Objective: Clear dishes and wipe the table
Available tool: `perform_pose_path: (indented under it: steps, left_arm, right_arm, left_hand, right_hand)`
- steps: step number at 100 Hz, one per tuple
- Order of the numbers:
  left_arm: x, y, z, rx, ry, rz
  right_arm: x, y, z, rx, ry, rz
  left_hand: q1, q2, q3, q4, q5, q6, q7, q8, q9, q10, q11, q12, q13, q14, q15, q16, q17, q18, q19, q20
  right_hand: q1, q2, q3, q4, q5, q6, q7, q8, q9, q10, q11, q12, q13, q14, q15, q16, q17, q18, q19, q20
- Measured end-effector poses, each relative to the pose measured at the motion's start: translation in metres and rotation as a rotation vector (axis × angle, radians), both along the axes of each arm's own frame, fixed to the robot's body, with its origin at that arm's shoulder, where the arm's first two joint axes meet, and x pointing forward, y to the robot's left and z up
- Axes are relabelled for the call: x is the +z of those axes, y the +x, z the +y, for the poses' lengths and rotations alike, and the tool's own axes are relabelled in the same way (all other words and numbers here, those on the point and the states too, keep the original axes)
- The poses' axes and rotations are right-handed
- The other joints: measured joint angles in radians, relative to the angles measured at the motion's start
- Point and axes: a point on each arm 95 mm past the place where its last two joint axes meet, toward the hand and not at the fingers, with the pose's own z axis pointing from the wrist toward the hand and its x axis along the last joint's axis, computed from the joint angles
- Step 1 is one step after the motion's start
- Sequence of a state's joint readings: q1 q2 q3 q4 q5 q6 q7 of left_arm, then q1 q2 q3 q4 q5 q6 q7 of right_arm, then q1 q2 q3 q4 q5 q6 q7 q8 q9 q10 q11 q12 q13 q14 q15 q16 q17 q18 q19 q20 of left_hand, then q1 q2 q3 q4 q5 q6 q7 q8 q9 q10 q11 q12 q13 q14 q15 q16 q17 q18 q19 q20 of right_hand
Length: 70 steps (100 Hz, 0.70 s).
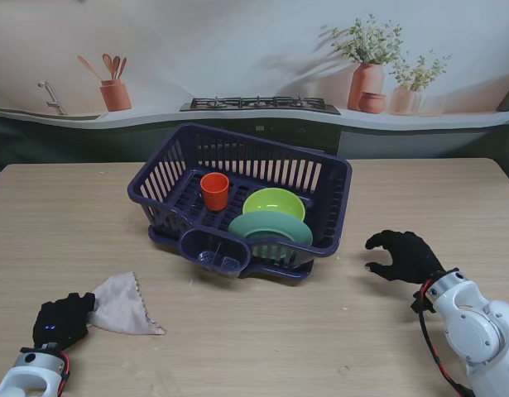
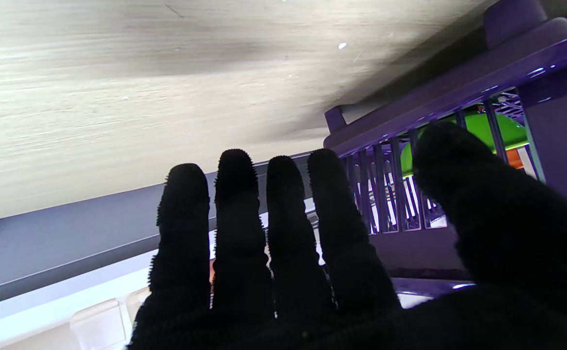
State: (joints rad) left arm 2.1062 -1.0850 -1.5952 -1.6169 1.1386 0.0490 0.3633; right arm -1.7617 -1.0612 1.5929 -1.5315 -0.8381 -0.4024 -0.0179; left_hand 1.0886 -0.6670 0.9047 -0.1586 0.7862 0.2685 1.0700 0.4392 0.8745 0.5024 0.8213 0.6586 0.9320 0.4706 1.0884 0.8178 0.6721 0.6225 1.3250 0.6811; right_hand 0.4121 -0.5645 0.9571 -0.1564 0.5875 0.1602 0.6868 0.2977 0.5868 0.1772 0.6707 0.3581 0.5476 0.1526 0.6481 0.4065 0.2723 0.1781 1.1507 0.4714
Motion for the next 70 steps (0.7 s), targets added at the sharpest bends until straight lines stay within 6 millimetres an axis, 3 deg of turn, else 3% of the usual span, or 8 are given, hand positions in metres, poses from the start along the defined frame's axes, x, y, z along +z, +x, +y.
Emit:
perform_pose_path:
  steps: [8,29,70]
  left_arm:
    - [0.000,0.005,-0.003,-0.004,-0.007,0.014]
    - [0.000,0.027,-0.007,-0.011,-0.025,0.006]
    - [-0.002,0.087,0.004,-0.024,-0.045,-0.016]
  right_arm:
    - [0.000,0.000,0.000,0.000,0.000,0.000]
    - [0.001,0.000,-0.001,0.001,0.002,-0.008]
    - [0.001,0.000,-0.001,-0.001,0.005,-0.011]
  left_hand:
    - [0.011,0.000,0.002,0.001,0.000,0.019,0.006,0.011,0.000,0.000,0.000,0.000,0.000,0.000,0.000,0.000,0.000,0.000,0.000,0.000]
    - [0.011,0.000,-0.001,0.001,0.004,-0.008,0.007,0.008,0.000,0.000,0.000,0.000,0.000,0.000,0.000,0.000,0.000,0.000,0.000,0.000]
    - [0.011,0.002,-0.001,0.001,0.005,-0.024,0.016,0.008,0.000,0.000,0.000,0.000,0.000,0.000,0.000,0.000,-0.003,0.000,0.000,0.000]
  right_hand:
    - [0.000,0.000,0.000,0.000,0.000,0.000,0.000,0.000,0.000,0.000,0.000,0.000,0.000,0.000,0.000,0.000,0.000,0.000,0.000,0.000]
    - [0.000,0.000,0.000,0.000,0.000,0.000,0.000,0.000,0.000,0.000,0.000,0.000,0.000,0.000,0.000,0.000,0.000,0.000,0.001,0.000]
    - [0.000,0.000,0.000,0.000,0.000,0.000,0.000,0.000,0.000,0.000,0.000,0.000,0.000,0.000,0.000,0.000,0.000,0.000,0.001,0.000]
